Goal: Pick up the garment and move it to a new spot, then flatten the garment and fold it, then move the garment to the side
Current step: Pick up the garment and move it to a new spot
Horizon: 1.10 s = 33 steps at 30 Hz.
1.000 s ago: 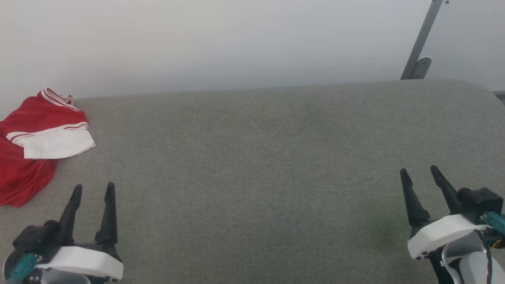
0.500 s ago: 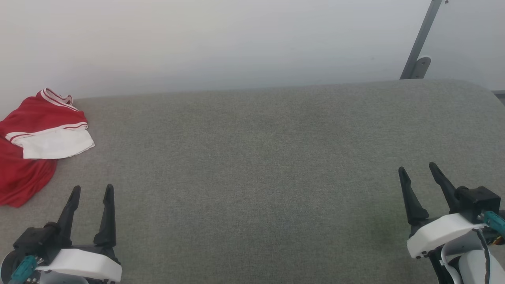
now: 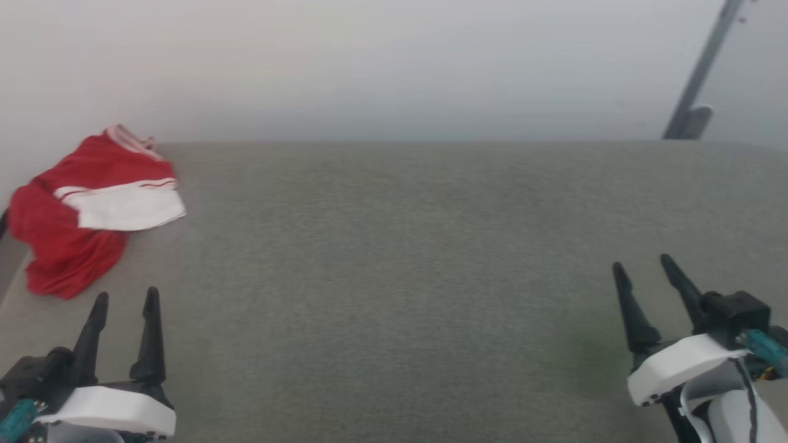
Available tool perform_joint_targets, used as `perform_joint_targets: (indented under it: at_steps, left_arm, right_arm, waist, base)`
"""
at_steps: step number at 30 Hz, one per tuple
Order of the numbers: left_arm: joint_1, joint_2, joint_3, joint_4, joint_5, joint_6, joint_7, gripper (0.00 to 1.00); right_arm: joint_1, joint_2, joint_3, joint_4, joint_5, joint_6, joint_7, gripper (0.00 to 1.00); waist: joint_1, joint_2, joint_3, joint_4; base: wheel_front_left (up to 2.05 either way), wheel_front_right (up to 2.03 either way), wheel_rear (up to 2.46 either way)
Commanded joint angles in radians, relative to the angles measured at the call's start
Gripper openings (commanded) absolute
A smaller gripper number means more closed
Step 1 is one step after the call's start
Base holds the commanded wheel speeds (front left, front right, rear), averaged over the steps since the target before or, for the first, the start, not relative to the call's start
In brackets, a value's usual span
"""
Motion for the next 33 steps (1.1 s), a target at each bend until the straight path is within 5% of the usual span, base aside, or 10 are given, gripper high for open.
perform_joint_targets:
  at_steps: [1,17,33]
  left_arm:
    - [-0.005,0.002,0.004,0.001,-0.001,-0.003,-0.005,1.0]
    - [0.015,-0.006,0.011,0.023,-0.02,0.0,-0.005,1.0]
    - [-0.15,0.015,0.001,0.109,-0.086,0.006,0.043,1.0]
  right_arm:
    - [0.002,0.001,0.009,-0.007,0.006,0.0,0.002,1.0]
    - [-0.038,0.009,0.123,0.019,0.035,0.0,0.008,1.0]
    - [-0.057,-0.013,0.095,-0.032,0.018,0.0,0.025,1.0]
  waist:
    - [0.0,0.0,-0.009,0.033]
    - [0.0,0.0,-0.049,0.229]
    - [0.0,0.0,0.036,0.271]
  base:
    - [0.0,0.0,0.0]
    - [0.0,0.0,0.0]
    - [0.0,0.0,0.0]
